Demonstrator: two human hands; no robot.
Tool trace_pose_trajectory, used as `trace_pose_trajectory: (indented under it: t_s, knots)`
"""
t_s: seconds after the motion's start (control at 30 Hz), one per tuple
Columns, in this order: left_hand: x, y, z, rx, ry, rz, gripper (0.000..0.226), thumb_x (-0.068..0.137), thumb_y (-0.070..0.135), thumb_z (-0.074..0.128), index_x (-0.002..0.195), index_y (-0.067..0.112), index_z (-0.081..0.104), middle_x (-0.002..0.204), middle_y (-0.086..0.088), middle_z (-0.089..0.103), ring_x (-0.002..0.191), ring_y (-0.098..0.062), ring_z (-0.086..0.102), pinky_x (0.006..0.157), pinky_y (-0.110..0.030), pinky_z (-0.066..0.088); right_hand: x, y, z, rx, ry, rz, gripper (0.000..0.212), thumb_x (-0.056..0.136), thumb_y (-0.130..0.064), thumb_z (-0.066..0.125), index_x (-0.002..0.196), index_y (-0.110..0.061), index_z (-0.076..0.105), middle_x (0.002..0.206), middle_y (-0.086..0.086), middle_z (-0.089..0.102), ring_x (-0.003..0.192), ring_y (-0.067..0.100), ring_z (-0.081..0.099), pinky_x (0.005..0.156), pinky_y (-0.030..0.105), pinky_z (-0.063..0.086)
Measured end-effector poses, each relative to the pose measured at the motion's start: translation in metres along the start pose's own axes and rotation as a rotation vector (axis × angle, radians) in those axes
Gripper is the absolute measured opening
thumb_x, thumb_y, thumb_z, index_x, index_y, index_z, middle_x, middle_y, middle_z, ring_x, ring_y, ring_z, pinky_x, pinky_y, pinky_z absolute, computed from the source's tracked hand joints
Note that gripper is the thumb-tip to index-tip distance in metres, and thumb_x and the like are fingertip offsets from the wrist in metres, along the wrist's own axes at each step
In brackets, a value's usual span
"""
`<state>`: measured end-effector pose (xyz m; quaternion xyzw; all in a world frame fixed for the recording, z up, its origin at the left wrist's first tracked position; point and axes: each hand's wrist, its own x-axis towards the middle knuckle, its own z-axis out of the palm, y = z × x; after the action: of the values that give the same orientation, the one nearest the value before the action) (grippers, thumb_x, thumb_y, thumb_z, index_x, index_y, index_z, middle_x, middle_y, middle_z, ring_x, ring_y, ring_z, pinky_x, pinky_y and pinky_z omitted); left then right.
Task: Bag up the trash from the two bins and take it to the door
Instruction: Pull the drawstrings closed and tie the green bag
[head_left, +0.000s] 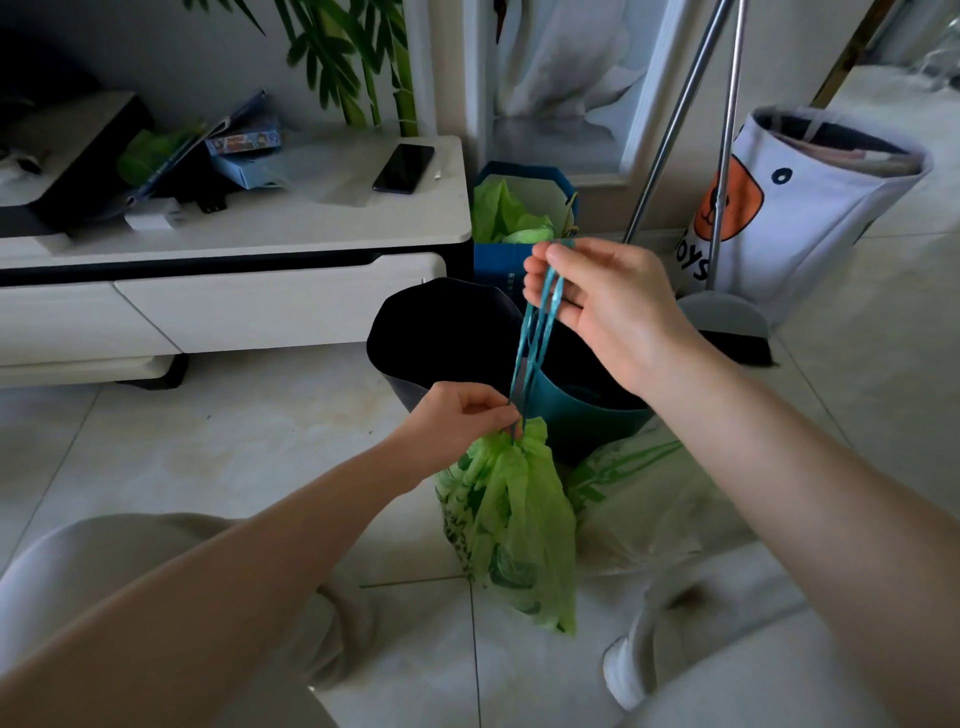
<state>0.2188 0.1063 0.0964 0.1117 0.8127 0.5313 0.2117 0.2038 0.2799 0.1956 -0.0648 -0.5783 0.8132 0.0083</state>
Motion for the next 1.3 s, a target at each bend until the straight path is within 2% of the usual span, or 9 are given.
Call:
trace_pose_trajectory:
  t_s: [0.13, 0.3, 0.47, 0.63, 0.77, 0.9, 1.07, 1.23, 1.3]
  knots:
    - [0.001, 0.001, -0.002, -0.037, -0.071, 0.033, 0.015, 0.089, 0.022, 0.067, 0.079, 0.02, 0.078, 0.093, 0.024, 0.074, 0.092, 0.01, 0.065, 0.076, -0.002, 0.044, 0.005, -0.003, -0.01, 0.011, 0.08, -0.005, 0.015, 0.092, -0.003, 0.056, 0.086, -0.002, 0.069, 0.081, 0.01, 0.072, 0.083, 0.022, 0.071, 0.081, 0.034, 0.059]
    - [0.003, -0.007, -0.009, 0.015, 0.021, 0.021, 0.023, 0.09, 0.025, 0.064, 0.07, 0.026, 0.076, 0.085, 0.015, 0.075, 0.091, -0.009, 0.066, 0.087, -0.028, 0.049, 0.01, -0.003, -0.029, -0.239, 0.181, 0.033, 0.017, 0.092, -0.01, 0.057, 0.083, -0.006, 0.07, 0.085, 0.009, 0.072, 0.082, 0.021, 0.07, 0.075, 0.032, 0.059]
    - [0.007, -0.02, -0.022, -0.102, 0.158, -0.1, 0.027, 0.09, 0.018, 0.064, 0.067, 0.023, 0.077, 0.077, 0.008, 0.076, 0.082, -0.003, 0.068, 0.091, -0.03, 0.051, 0.009, -0.004, -0.05, -0.417, 0.3, 0.127, 0.022, 0.094, -0.018, 0.054, 0.079, -0.013, 0.069, 0.085, 0.005, 0.073, 0.076, 0.016, 0.066, 0.071, 0.029, 0.058]
    - [0.008, -0.025, -0.024, 0.001, 0.212, -0.115, 0.028, 0.087, 0.021, 0.066, 0.06, 0.019, 0.074, 0.08, -0.015, 0.074, 0.07, -0.02, 0.056, 0.065, -0.034, 0.046, -0.009, -0.005, -0.041, -0.735, 0.045, -0.182, 0.022, 0.093, -0.015, 0.052, 0.083, -0.009, 0.071, 0.086, 0.006, 0.072, 0.07, 0.01, 0.061, 0.066, 0.029, 0.055]
    - [0.008, -0.022, -0.011, 0.293, 0.042, -0.008, 0.019, 0.092, 0.018, 0.057, 0.098, 0.023, 0.075, 0.067, 0.009, 0.068, 0.042, 0.002, 0.047, 0.043, -0.011, 0.036, -0.022, -0.003, -0.026, -0.704, -0.181, -0.3, 0.021, 0.095, -0.009, 0.051, 0.088, -0.001, 0.069, 0.086, 0.012, 0.07, 0.069, 0.016, 0.064, 0.064, 0.03, 0.059]
    - [0.005, -0.015, -0.005, 0.482, -0.167, 0.067, 0.026, 0.095, 0.023, 0.051, 0.111, 0.025, 0.071, 0.07, 0.018, 0.062, 0.062, 0.003, 0.058, 0.056, -0.009, 0.039, -0.019, 0.003, -0.02, -0.65, -0.204, -0.264, 0.021, 0.095, -0.008, 0.051, 0.092, 0.004, 0.068, 0.088, 0.016, 0.068, 0.075, 0.023, 0.069, 0.073, 0.034, 0.061]
    - [0.003, -0.006, -0.001, 0.518, -0.295, 0.116, 0.028, 0.089, 0.04, 0.061, 0.096, 0.015, 0.072, 0.082, -0.001, 0.069, 0.07, -0.013, 0.06, 0.067, -0.024, 0.046, -0.012, 0.008, -0.016, -0.577, -0.198, -0.222, 0.021, 0.095, -0.008, 0.051, 0.09, 0.003, 0.069, 0.088, 0.017, 0.069, 0.078, 0.022, 0.07, 0.075, 0.033, 0.06]
    - [0.001, -0.004, 0.003, 0.433, -0.288, 0.063, 0.035, 0.087, 0.037, 0.065, 0.063, 0.012, 0.069, 0.055, 0.008, 0.059, 0.048, -0.004, 0.044, 0.05, -0.012, 0.036, -0.009, 0.017, -0.011, -0.521, -0.239, -0.108, 0.019, 0.095, -0.01, 0.051, 0.089, -0.003, 0.068, 0.086, 0.01, 0.069, 0.079, 0.022, 0.072, 0.076, 0.033, 0.06]
    - [-0.001, -0.003, 0.004, 0.359, -0.291, 0.046, 0.033, 0.087, 0.036, 0.067, 0.061, 0.015, 0.07, 0.056, 0.007, 0.06, 0.05, -0.005, 0.042, 0.051, -0.015, 0.036, -0.011, 0.023, -0.012, -0.543, -0.193, -0.044, 0.014, 0.096, -0.015, 0.052, 0.106, -0.011, 0.061, 0.096, 0.009, 0.068, 0.08, 0.021, 0.072, 0.077, 0.035, 0.06]
